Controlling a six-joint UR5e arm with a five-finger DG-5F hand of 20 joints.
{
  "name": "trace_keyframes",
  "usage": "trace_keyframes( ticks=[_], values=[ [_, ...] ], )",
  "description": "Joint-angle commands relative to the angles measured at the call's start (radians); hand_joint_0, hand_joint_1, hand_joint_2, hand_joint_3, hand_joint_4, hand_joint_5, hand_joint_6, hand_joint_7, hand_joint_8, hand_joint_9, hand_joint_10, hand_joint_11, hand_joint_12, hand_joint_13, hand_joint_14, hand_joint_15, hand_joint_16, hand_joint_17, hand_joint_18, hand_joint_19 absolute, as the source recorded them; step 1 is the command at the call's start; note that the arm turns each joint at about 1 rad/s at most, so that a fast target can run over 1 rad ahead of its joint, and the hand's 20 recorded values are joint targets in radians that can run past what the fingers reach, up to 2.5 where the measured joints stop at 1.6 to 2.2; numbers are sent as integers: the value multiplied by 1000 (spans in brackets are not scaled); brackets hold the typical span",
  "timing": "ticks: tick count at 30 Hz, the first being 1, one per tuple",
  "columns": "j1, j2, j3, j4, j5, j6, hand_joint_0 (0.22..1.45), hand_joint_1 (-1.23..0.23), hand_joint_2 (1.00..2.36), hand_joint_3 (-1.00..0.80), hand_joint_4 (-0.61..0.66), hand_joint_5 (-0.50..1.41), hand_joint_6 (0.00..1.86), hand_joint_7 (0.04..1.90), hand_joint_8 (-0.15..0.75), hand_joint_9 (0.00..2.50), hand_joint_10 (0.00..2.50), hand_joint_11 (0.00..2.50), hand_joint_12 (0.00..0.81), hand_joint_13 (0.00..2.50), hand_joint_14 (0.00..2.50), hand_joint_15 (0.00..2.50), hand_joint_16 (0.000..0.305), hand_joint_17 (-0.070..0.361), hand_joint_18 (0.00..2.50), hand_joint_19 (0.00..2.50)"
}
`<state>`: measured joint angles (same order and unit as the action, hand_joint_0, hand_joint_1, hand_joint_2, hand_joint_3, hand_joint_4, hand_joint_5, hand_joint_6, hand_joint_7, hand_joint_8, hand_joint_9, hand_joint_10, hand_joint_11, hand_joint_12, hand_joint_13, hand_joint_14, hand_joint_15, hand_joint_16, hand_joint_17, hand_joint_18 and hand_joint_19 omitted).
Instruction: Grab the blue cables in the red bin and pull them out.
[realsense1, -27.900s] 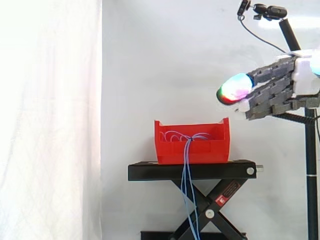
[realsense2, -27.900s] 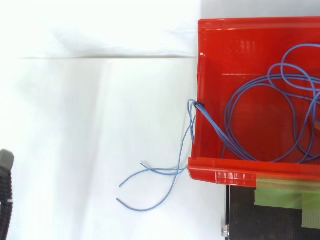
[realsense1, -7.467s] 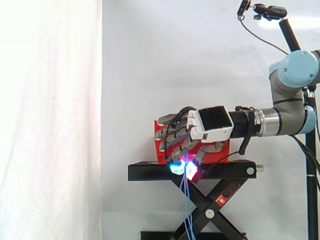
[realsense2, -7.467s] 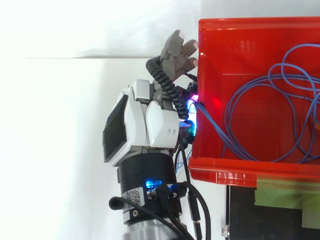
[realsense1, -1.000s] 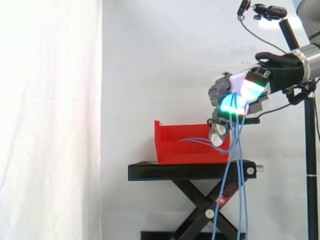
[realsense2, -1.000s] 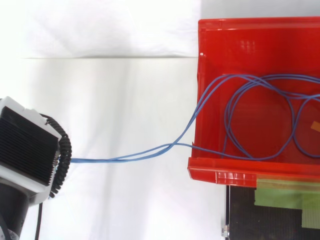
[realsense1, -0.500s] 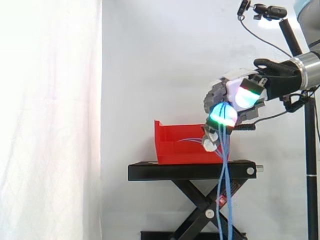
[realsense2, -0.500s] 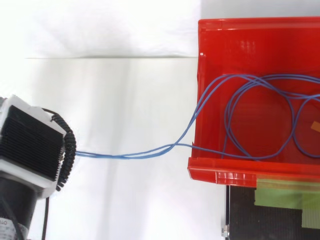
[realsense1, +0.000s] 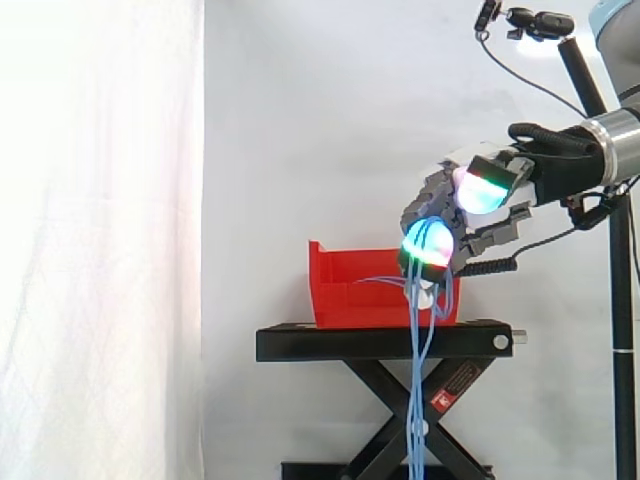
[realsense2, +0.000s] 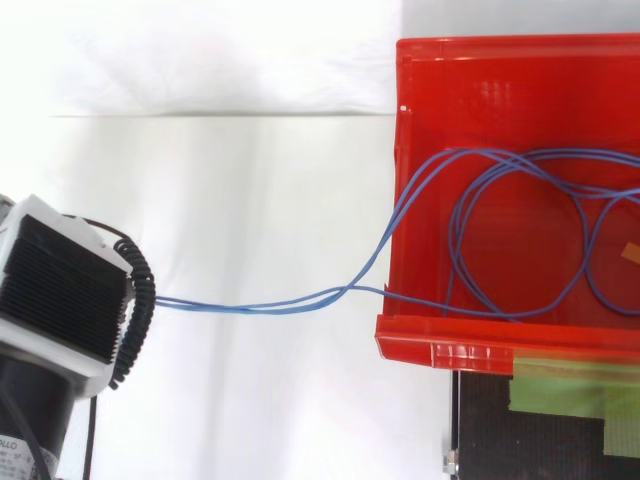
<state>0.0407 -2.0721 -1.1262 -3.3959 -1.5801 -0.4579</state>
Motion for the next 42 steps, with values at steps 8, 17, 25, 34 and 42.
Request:
trace_keyframes(
  ticks=[8, 17, 25, 34, 42],
  values=[
    [2, 0, 0, 0, 0, 0, 736, -719, 1000, -1000, 187, 830, 6, 728, 249, 794, 15, 459, 324, 662, 14, 317, 46, 103, 501, 326],
    [4, 0, 0, 0, 0, 0, 729, -708, 1000, -1000, 184, 923, 4, 814, 255, 813, 15, 461, 326, 665, 12, 314, 46, 104, 504, 325],
    [5, 1, 0, 0, -3, 0, 731, -738, 1000, -1000, 171, 945, 153, 850, 256, 828, 15, 457, 329, 678, 13, 323, 46, 104, 516, 321],
    [7, 1, 0, 0, -4, 0, 729, -729, 1000, -1000, 152, 999, 107, 868, 250, 851, 15, 448, 329, 686, 12, 312, 46, 104, 528, 317],
    [7, 1, 0, -2, -4, -2, 729, -726, 1000, -1000, 130, 1057, 78, 896, 255, 881, 15, 445, 329, 698, 12, 315, 46, 103, 535, 310]
  ],
)
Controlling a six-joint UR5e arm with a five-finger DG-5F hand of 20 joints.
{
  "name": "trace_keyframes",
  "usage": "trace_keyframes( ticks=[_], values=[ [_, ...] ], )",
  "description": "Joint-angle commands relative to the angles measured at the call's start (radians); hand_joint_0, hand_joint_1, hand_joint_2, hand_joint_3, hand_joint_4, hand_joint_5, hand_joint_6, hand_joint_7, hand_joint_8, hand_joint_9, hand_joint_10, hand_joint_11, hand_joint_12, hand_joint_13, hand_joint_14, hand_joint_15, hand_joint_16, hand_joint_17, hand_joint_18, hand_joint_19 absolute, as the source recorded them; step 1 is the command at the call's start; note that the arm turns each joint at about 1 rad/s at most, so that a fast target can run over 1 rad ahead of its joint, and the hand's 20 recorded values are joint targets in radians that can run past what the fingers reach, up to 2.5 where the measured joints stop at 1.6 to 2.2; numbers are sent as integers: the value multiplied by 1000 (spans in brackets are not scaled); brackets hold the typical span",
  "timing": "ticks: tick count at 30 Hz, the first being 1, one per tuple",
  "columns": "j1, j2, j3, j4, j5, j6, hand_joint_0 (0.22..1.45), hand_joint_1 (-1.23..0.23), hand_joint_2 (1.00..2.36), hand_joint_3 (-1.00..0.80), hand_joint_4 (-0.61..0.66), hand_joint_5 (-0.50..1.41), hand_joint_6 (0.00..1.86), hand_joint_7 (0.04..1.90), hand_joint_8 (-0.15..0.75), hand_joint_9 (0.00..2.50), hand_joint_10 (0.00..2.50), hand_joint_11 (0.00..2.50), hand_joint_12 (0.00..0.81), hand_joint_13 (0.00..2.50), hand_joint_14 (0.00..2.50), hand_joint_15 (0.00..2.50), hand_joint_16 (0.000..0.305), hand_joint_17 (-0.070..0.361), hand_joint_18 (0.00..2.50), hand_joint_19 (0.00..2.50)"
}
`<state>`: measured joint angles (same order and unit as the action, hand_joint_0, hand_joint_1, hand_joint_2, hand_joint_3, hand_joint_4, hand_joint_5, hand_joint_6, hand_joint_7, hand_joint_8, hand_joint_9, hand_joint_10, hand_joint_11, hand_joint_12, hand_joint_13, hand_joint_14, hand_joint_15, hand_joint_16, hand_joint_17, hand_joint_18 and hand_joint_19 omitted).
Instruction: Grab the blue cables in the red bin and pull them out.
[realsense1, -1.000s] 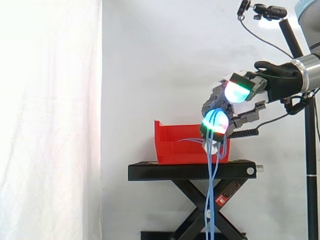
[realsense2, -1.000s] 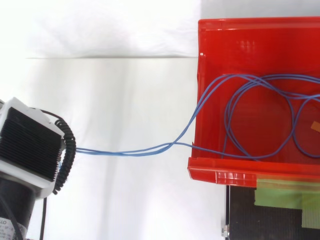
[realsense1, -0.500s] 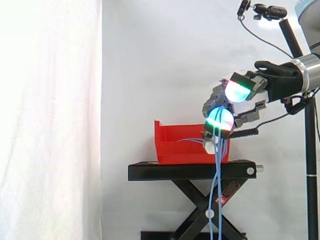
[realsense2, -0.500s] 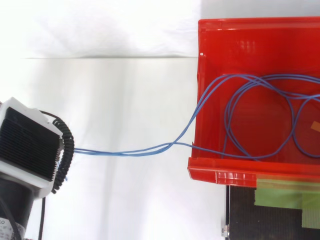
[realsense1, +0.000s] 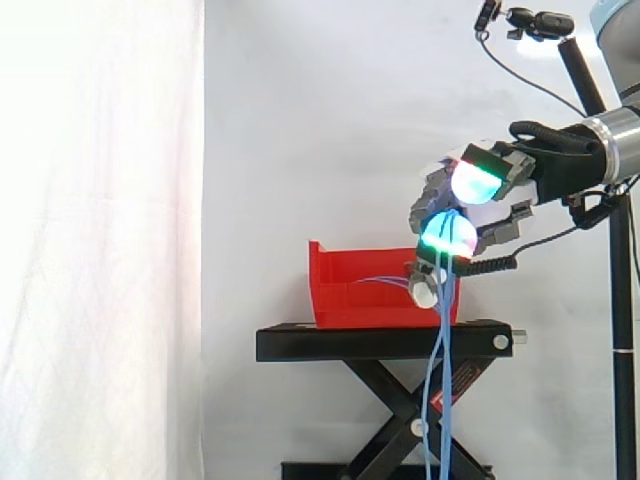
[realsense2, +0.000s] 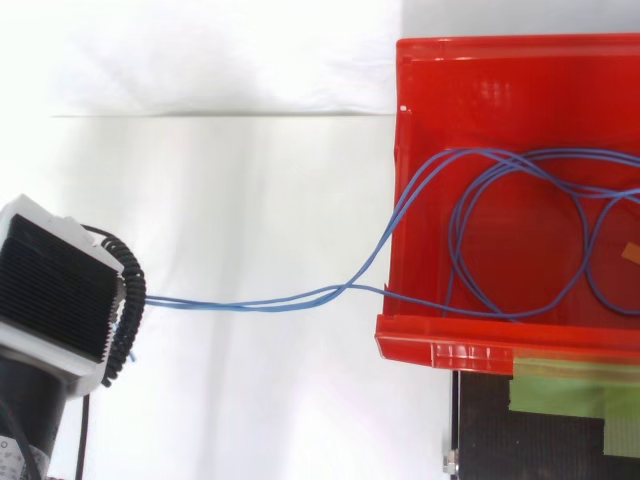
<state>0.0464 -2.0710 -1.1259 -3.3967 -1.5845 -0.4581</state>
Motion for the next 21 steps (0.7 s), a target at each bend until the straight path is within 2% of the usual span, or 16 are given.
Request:
trace_keyframes(
  ticks=[1, 9, 17, 21],
  values=[
    [1, 0, 0, -1, 0, -1, 730, -726, 1000, -1000, 129, 1065, 85, 894, 251, 885, 15, 448, 329, 702, 12, 317, 46, 102, 537, 317],
    [1, 0, 0, -1, 0, -1, 732, -729, 1000, -1000, 119, 1079, 130, 901, 250, 950, 18, 484, 319, 751, 14, 348, 45, 101, 577, 331],
    [0, -1, 0, -1, 0, -1, 742, -741, 1000, -1000, 123, 1075, 135, 907, 246, 1099, 26, 832, 314, 875, 19, 506, 45, 101, 640, 382],
    [0, 0, 0, 0, 0, -1, 746, -745, 1000, -1000, 116, 1071, 134, 907, 245, 1109, 25, 863, 312, 901, 22, 548, 44, 100, 655, 401]
  ],
)
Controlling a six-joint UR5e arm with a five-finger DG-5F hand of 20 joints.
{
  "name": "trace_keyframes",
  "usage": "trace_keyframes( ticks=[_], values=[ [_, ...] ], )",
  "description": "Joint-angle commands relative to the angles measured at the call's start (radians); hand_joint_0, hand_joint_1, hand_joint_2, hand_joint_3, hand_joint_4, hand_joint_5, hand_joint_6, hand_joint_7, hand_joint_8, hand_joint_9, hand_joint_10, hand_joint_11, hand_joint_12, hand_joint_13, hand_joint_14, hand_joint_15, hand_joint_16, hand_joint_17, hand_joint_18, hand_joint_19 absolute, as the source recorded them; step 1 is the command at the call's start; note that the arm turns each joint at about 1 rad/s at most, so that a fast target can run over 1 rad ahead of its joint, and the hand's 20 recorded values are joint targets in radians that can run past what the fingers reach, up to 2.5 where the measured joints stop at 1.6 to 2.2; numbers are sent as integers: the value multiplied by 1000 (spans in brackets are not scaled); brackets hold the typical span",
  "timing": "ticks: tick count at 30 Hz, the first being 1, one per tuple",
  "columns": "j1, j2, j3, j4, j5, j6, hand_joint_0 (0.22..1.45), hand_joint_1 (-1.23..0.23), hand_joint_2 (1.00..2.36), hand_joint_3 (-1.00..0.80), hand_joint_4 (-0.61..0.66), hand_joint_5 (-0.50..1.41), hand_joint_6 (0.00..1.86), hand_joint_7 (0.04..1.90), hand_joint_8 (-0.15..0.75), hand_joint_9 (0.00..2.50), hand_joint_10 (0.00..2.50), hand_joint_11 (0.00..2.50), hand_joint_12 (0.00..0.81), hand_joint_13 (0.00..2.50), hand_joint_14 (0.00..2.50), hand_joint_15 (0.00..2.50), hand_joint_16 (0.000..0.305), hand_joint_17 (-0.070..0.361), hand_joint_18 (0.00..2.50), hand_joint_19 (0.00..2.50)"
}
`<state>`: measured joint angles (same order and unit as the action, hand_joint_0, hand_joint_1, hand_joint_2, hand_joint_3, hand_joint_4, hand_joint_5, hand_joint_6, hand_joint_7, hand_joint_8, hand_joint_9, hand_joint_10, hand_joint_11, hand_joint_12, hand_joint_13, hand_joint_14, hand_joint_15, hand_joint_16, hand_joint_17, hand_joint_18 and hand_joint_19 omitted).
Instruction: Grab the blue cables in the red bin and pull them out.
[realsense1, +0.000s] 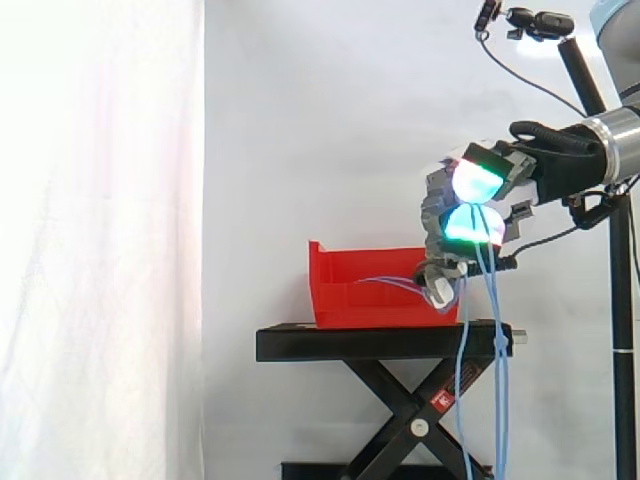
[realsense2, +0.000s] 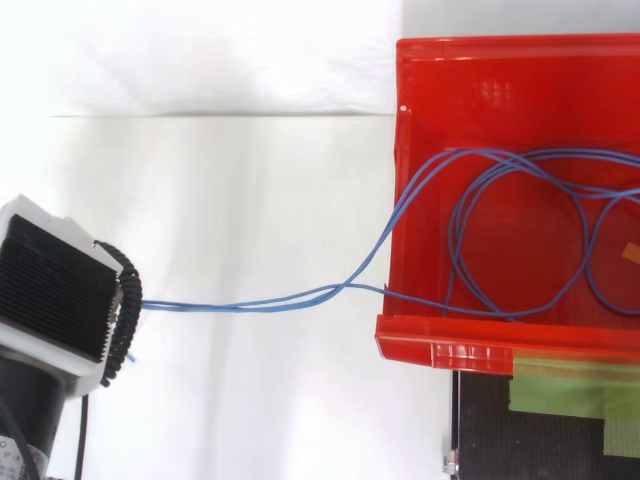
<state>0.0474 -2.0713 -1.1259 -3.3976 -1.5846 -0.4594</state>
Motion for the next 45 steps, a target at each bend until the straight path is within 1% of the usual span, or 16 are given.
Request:
trace_keyframes(
  ticks=[1, 4, 11, 19, 26, 32, 34, 35, 41, 45],
  values=[
    [0, 0, 0, 0, 0, 0, 747, -746, 1000, -1000, 123, 1070, 135, 904, 245, 1108, 26, 872, 311, 905, 22, 557, 45, 100, 659, 405],
    [0, -1, 0, 0, 0, -2, 751, -753, 1000, -1000, 119, 1070, 134, 906, 245, 1109, 26, 865, 312, 911, 22, 569, 44, 100, 663, 415],
    [0, 0, 0, 0, 0, 0, 788, -833, 1000, -1000, 134, 1056, 141, 911, 246, 1093, 26, 878, 315, 898, 23, 574, 43, 97, 653, 424],
    [0, -1, 0, 0, 0, 0, 810, -882, 1000, -1000, 153, 980, 207, 863, 244, 1065, 26, 858, 313, 888, 21, 567, 43, 96, 645, 428],
    [0, 0, 0, 0, -5, 0, 831, -925, 1000, -1000, 158, 901, 223, 829, 246, 1050, 27, 865, 315, 886, 21, 572, 42, 95, 643, 429],
    [0, 0, 2, 1, -32, 2, 848, -960, 1000, -1000, 147, 796, 289, 755, 245, 1027, 26, 870, 310, 882, 21, 566, 43, 96, 645, 428],
    [-1, 0, 6, 1, -40, 2, 855, -970, 1000, -1000, 150, 758, 322, 728, 246, 1015, 26, 863, 312, 879, 21, 565, 43, 96, 646, 431],
    [0, 0, 11, 1, -49, 0, 857, -977, 1000, -1000, 147, 742, 330, 723, 248, 1014, 26, 858, 311, 879, 23, 568, 43, 96, 643, 428],
    [0, 0, 12, 3, -66, 2, 868, -1002, 1000, -1000, 135, 657, 372, 681, 243, 969, 26, 851, 310, 872, 21, 568, 44, 99, 639, 431],
    [-3, 0, 25, -3, -75, -2, 876, -1018, 1000, -1000, 132, 629, 362, 667, 237, 940, 25, 855, 311, 864, 23, 563, 44, 99, 637, 430]
  ],
)
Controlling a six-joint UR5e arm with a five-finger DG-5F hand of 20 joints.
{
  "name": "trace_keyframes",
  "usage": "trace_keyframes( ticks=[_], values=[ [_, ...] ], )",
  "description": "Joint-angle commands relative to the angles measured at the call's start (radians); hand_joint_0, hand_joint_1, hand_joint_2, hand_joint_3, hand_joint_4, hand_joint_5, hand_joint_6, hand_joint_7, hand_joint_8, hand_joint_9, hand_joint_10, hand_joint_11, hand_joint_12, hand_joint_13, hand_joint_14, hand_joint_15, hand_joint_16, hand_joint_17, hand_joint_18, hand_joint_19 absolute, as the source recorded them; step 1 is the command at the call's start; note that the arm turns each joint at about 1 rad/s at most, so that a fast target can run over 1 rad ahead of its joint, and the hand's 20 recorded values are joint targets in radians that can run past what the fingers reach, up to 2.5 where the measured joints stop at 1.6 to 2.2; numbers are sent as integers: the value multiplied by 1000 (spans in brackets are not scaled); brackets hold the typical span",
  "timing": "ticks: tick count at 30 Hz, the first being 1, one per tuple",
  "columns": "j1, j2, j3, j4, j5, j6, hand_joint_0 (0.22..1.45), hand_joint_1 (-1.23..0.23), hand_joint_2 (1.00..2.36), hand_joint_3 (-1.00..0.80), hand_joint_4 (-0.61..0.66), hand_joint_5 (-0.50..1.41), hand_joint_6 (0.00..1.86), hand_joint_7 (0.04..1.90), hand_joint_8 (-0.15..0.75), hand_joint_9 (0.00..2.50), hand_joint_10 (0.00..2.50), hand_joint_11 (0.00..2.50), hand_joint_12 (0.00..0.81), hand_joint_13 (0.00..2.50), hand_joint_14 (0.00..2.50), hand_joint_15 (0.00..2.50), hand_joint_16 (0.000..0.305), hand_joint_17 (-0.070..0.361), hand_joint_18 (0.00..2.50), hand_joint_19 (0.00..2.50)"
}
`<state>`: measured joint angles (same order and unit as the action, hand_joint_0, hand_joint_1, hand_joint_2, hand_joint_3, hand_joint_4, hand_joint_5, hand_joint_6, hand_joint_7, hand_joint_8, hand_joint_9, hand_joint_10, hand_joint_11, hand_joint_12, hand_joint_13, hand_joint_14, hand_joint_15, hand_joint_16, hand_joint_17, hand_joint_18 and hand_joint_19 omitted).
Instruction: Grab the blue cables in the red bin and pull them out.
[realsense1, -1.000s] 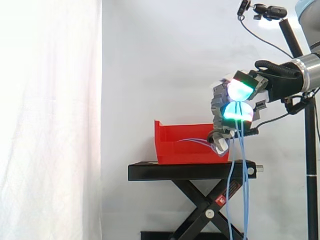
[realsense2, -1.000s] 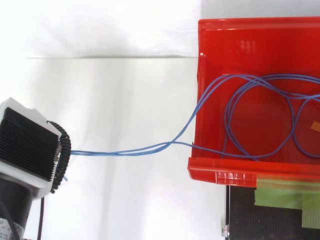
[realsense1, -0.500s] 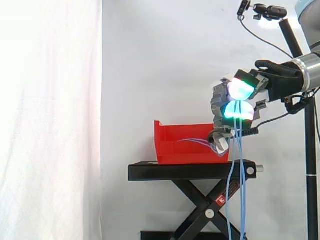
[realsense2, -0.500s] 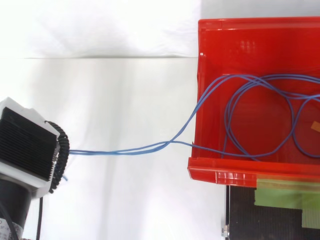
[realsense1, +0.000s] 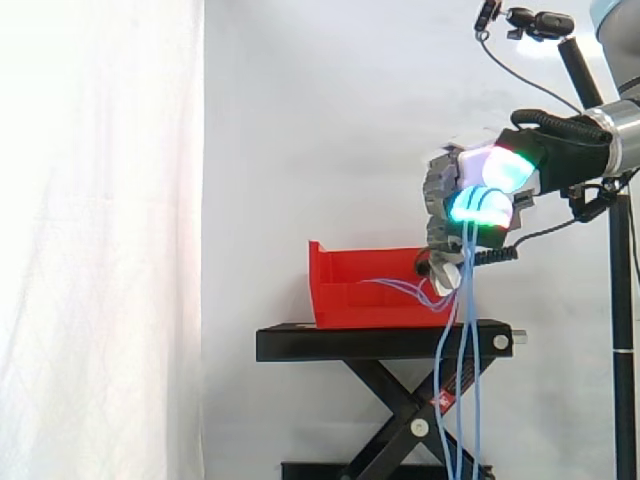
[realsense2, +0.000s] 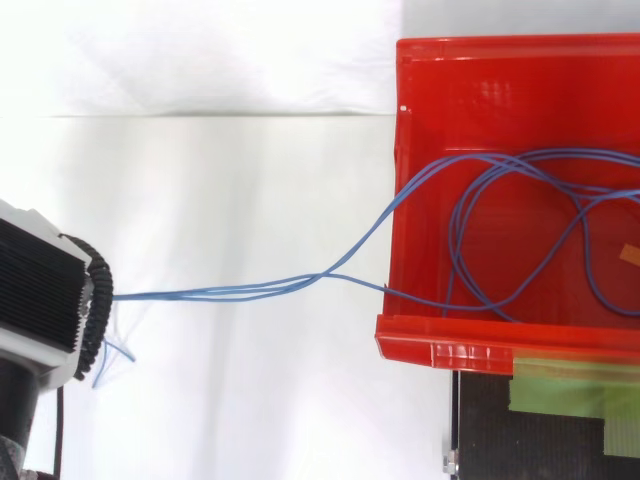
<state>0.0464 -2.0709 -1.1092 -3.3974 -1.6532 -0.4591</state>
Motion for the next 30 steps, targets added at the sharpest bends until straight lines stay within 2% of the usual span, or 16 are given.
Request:
trace_keyframes(
  ticks=[1, 11, 13, 14, 16, 19, 30],
  values=[
    [0, 0, 8, -3, -8, -2, 877, -1019, 1000, -1000, 128, 624, 369, 667, 239, 937, 25, 861, 311, 863, 23, 572, 44, 99, 637, 430],
    [0, 0, 8, -2, -10, -17, 875, -1028, 1000, -1000, 128, 577, 352, 653, 229, 877, 24, 838, 314, 843, 23, 573, 44, 100, 626, 437],
    [-2, 0, 6, -2, -8, -17, 846, -976, 1000, -1000, 128, 602, 315, 659, 229, 879, 25, 839, 313, 842, 21, 567, 45, 100, 625, 447],
    [-2, -2, 8, -2, -8, -17, 824, -906, 1000, -1000, 125, 622, 284, 673, 236, 890, 25, 838, 313, 841, 23, 574, 45, 100, 621, 446],
    [-2, 0, 8, -3, -8, -17, 807, -880, 1000, -1000, 132, 623, 286, 675, 237, 890, 23, 831, 315, 839, 21, 572, 45, 101, 623, 452],
    [-2, -2, 8, -5, -8, -17, 784, -823, 1000, -1000, 143, 697, 176, 726, 248, 896, 24, 817, 318, 836, 21, 566, 46, 103, 622, 461],
    [0, 0, 8, -3, -8, -17, 760, -736, 1000, -1000, 159, 804, 1, 802, 247, 889, 24, 786, 316, 822, 20, 559, 46, 104, 626, 458]
  ],
)
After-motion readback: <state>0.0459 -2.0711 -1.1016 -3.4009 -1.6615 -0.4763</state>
